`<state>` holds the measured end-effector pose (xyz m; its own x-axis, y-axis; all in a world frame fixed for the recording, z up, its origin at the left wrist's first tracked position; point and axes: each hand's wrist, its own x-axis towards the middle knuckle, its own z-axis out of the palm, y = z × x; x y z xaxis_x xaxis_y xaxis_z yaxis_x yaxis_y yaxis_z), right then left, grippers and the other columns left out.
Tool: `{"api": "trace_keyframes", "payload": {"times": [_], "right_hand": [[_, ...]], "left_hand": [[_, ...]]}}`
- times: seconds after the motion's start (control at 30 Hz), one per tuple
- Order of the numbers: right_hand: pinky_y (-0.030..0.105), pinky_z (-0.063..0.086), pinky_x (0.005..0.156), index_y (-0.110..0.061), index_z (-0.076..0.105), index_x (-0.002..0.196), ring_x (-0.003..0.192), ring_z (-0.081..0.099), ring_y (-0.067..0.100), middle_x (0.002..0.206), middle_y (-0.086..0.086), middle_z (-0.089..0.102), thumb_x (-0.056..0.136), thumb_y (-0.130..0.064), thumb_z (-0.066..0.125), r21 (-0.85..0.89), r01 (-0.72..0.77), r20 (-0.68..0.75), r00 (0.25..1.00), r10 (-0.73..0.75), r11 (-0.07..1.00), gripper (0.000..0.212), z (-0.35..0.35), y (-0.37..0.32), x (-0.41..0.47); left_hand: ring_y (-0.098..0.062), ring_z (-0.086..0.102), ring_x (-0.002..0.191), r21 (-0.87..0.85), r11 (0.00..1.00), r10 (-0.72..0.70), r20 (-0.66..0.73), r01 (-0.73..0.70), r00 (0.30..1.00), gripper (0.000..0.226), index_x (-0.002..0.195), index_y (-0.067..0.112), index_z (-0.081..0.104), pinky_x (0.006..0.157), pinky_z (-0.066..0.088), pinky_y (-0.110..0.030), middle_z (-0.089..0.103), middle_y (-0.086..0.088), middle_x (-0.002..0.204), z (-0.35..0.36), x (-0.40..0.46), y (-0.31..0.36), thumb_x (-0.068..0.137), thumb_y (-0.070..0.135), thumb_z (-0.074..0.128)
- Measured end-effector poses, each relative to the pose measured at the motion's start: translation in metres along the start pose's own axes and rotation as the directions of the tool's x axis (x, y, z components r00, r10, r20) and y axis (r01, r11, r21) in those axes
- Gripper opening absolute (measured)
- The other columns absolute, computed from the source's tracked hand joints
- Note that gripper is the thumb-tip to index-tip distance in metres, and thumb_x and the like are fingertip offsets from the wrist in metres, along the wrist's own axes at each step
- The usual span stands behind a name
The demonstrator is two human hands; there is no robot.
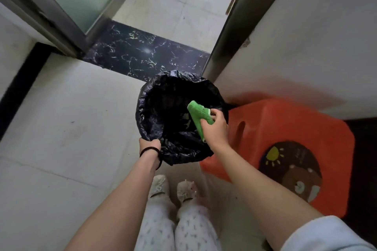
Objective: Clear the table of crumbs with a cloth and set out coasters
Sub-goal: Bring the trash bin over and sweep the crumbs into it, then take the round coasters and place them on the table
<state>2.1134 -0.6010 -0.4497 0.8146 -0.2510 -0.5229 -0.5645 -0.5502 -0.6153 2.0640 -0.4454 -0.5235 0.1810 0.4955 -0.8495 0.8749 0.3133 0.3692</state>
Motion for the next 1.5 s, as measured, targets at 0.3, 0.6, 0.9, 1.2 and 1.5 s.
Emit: {"api": "trace_keyframes", "payload": {"times": [0.3, 0.6, 0.9, 1.2, 1.5], "right_hand": [[0.034, 0.044, 0.082, -0.017, 0.047, 0.112, 0.103, 0.057, 0.025, 0.112, 0.000, 0.063, 0.085, -0.021, 0.059, 0.010, -0.105, -0.064, 0.992, 0.105, 0.994, 0.030, 0.058, 0.045, 0.060], [0.038, 0.045, 0.086, -0.016, 0.045, 0.107, 0.098, 0.056, 0.022, 0.106, 0.001, 0.061, 0.084, -0.017, 0.060, 0.097, -0.127, -0.051, 0.990, 0.132, 0.987, 0.027, 0.045, 0.056, 0.048], [0.037, 0.045, 0.080, -0.013, 0.053, 0.109, 0.093, 0.057, 0.027, 0.100, 0.008, 0.060, 0.086, -0.015, 0.057, 0.156, -0.163, -0.179, 0.965, 0.190, 0.974, 0.024, -0.062, 0.014, -0.045], [0.037, 0.042, 0.083, -0.005, 0.054, 0.113, 0.103, 0.057, 0.036, 0.111, 0.020, 0.062, 0.084, -0.009, 0.058, 0.032, -0.191, -0.399, 0.897, 0.188, 0.981, 0.030, -0.211, 0.050, -0.064], [0.048, 0.032, 0.106, 0.003, 0.041, 0.132, 0.128, 0.038, 0.040, 0.137, 0.025, 0.042, 0.082, -0.010, 0.054, -0.498, -0.084, -0.274, 0.959, -0.065, 0.863, 0.053, -0.239, 0.147, 0.023]], "left_hand": [[-0.027, 0.057, 0.084, -0.101, 0.990, -0.064, 0.269, 0.094, 0.961, 0.021, 0.113, 0.013, 0.043, 0.075, 0.050, -0.047, 0.056, -0.014, 0.108, 0.064, 0.086, -0.009, 0.094, 0.005, 0.047], [-0.033, 0.049, 0.119, 0.132, 0.984, -0.136, 0.135, 0.118, 0.981, 0.069, 0.145, 0.013, 0.021, 0.086, 0.047, -0.043, 0.036, -0.013, 0.145, 0.067, 0.080, -0.002, 0.088, 0.018, 0.059], [-0.016, 0.037, 0.053, 0.277, 0.960, -0.052, 0.322, -0.041, 0.945, 0.021, 0.074, 0.011, 0.051, 0.060, 0.036, -0.028, 0.047, -0.004, 0.074, 0.033, -0.070, 0.044, 0.091, 0.023, 0.051], [-0.034, 0.060, 0.107, 0.501, 0.698, 0.167, 0.581, -0.512, 0.796, 0.040, 0.114, 0.009, 0.061, 0.094, 0.049, -0.042, 0.065, -0.018, 0.116, 0.077, -0.216, 0.047, 0.080, 0.028, 0.055], [-0.034, 0.036, 0.131, 0.549, 0.082, 0.263, 0.793, -0.832, 0.550, 0.053, 0.142, 0.013, 0.032, 0.108, 0.030, -0.038, 0.035, -0.014, 0.145, 0.167, -0.214, 0.001, 0.093, 0.023, 0.047]]}}
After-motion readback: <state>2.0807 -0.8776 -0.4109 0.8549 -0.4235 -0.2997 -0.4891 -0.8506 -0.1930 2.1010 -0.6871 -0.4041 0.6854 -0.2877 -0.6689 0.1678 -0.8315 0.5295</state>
